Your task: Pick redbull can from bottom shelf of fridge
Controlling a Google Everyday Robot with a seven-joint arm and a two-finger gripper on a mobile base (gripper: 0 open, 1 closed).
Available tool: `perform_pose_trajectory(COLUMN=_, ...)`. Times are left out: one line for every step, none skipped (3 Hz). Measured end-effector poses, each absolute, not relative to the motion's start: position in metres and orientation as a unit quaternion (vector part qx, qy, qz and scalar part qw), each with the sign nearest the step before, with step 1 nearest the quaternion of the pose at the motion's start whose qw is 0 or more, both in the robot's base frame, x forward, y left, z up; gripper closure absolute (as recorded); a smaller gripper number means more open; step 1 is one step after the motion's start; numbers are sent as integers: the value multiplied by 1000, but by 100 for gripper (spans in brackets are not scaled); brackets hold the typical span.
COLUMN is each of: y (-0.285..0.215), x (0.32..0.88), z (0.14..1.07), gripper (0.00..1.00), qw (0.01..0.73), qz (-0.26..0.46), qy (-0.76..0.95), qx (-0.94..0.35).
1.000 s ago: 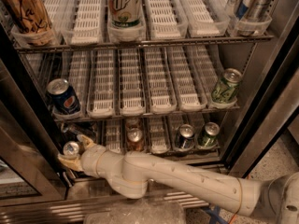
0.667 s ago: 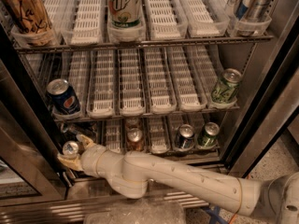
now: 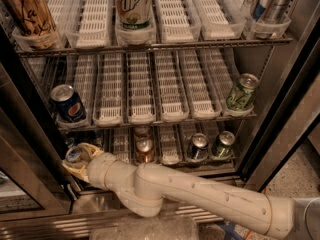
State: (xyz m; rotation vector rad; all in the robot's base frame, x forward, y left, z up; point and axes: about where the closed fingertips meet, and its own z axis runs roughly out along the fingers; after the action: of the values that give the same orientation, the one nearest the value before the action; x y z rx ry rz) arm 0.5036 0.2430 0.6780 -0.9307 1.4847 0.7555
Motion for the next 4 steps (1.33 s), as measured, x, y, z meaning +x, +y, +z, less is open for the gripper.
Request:
perform_pose_trajectory(y=242, x=491, z=679, gripper=100, qw=553, qz=335, qy=646, qx=-406)
perform_pose_trajectory(y=244, x=488, z=678, gripper=100, qw=554, qz=334, qy=645, qx=-407)
perform_pose_trajectory(y=228, x=448, z=665, gripper=100, qw=577, qz=344, qy=634, qx=-383)
perform_pose_trajectory(y=227, x=446, z=665, gripper=100, qw=577, qz=342, qy=635, qx=-382)
